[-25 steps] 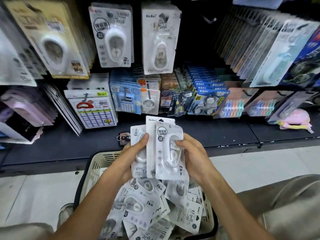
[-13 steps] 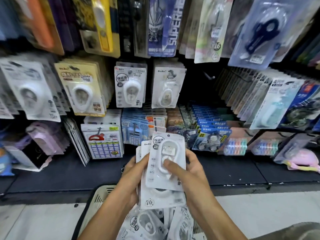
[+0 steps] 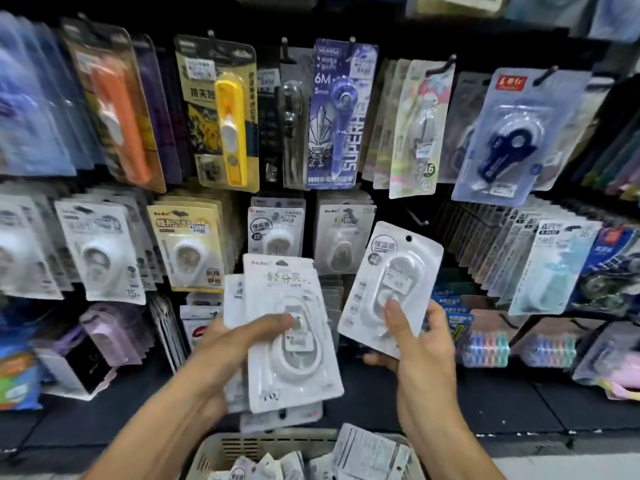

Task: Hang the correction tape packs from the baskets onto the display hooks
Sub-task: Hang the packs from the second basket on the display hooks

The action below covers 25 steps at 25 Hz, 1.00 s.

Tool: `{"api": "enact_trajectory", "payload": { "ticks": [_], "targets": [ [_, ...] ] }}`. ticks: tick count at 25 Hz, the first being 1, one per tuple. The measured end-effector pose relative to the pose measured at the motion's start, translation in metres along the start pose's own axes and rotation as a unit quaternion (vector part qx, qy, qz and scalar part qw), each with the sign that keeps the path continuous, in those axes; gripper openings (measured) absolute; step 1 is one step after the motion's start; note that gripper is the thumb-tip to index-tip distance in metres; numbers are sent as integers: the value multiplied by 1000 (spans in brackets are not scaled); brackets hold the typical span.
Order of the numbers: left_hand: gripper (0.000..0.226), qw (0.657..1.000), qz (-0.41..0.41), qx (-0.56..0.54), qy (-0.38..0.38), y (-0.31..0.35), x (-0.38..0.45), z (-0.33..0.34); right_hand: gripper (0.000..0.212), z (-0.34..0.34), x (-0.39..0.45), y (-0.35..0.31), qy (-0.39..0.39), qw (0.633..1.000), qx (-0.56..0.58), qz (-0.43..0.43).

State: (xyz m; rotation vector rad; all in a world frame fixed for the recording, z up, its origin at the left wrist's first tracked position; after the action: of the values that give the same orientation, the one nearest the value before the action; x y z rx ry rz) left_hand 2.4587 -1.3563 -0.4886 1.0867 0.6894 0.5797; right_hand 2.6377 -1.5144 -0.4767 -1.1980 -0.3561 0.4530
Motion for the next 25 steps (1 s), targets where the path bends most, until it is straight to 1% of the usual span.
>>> {"api": "enact_trajectory", "payload": {
  "ticks": [2,5,7,9,10,11,13,15,18,21,25],
  "targets": [
    [66,999,38,-2,25,34,2,-25,48,1,2,0,-25,999,-26,5],
    [68,995,59,-11,75,54,4,-56,29,16,-6,15,-99,993,-44,41],
    [64,993,52,-33,96,51,1,-60,29,25,-11,24,-144,985,-80,56],
    [59,992,52,-46,106,46,-3,-57,37,30,-11,29,-167,979,-96,61],
    [58,991,55,-53,107,45,-5,-57,38,32,-10,30,-174,978,-93,64],
    [59,991,58,-61,106,46,-7,-57,35,35,-9,30,-179,978,-88,67],
    [60,989,60,-74,109,47,-12,-60,22,45,-7,28,-194,976,-79,64],
    [59,988,67,-83,108,49,-16,-63,20,54,-6,26,-202,974,-87,63],
    [61,989,77,-78,103,52,-21,-65,14,59,-2,19,-194,975,-94,60],
    [68,989,84,-61,106,52,-22,-65,10,60,1,15,-183,978,-84,53],
    [66,984,108,-65,125,59,-25,-70,9,92,6,18,-171,978,-108,54]
  ]
}}
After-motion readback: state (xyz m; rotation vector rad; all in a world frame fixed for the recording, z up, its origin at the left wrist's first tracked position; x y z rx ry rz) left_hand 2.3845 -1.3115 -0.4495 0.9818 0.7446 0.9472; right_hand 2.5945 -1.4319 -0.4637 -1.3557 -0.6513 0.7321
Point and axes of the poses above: each hand's wrist, its own x-axis towards the middle knuckle, its own z-axis out of the palm, y = z × x, the point moved 8 cm from there along x, towards the middle knuckle, and after that the axes turned 1 degree about z, right-handed, at the moved point
